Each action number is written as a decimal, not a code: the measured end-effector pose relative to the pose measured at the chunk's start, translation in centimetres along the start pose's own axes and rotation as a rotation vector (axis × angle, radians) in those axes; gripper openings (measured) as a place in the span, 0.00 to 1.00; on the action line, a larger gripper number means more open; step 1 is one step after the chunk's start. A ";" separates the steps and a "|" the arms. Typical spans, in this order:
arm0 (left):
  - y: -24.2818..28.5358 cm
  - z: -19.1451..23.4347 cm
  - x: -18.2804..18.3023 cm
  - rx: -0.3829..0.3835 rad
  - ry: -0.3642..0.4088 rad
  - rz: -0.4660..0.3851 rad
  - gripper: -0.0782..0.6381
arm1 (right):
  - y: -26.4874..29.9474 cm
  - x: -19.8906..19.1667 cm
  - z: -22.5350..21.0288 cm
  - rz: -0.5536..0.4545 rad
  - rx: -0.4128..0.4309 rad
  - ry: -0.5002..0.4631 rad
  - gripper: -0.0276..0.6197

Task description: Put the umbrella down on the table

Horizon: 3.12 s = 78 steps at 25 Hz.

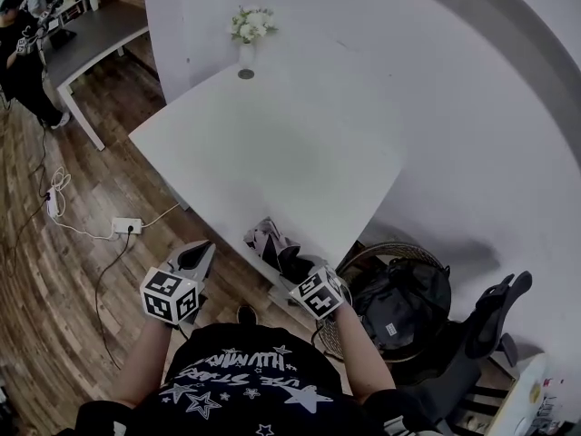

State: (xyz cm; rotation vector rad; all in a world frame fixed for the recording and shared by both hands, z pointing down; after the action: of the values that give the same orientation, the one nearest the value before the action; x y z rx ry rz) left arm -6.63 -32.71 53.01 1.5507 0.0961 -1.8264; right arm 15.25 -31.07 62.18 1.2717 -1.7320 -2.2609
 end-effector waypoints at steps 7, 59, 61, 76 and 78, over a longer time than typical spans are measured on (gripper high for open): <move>-0.2 -0.3 -0.5 0.013 -0.010 -0.006 0.11 | -0.5 -0.1 -0.4 -0.046 0.038 0.086 0.45; -20.7 -1.8 -5.8 -0.042 0.014 -0.064 0.11 | -12.0 3.7 13.0 -0.410 -0.233 0.390 0.06; -21.7 -1.9 -6.3 -0.042 0.014 -0.064 0.11 | -12.1 3.5 14.2 -0.409 -0.230 0.390 0.06; -25.8 -2.8 -9.3 -0.063 -0.004 -0.055 0.11 | -12.7 0.8 20.6 -0.367 -0.239 0.418 0.06; -25.9 -3.1 -9.7 -0.066 -0.002 -0.050 0.11 | -12.7 0.2 21.1 -0.361 -0.239 0.426 0.06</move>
State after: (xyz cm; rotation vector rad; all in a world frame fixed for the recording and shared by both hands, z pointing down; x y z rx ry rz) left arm -18.52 -7.61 50.76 1.5128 0.1944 -1.8452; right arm 7.91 -9.53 52.83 1.9483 -1.1288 -2.0560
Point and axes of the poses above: the fingertips, and each gripper's own axes: y forward along the fingers, z to its left, x out of its top, the point moved 4 cm from there along -y, backward along the fingers, and after that the axes turned 1 degree about -x, right-handed, at the moved point
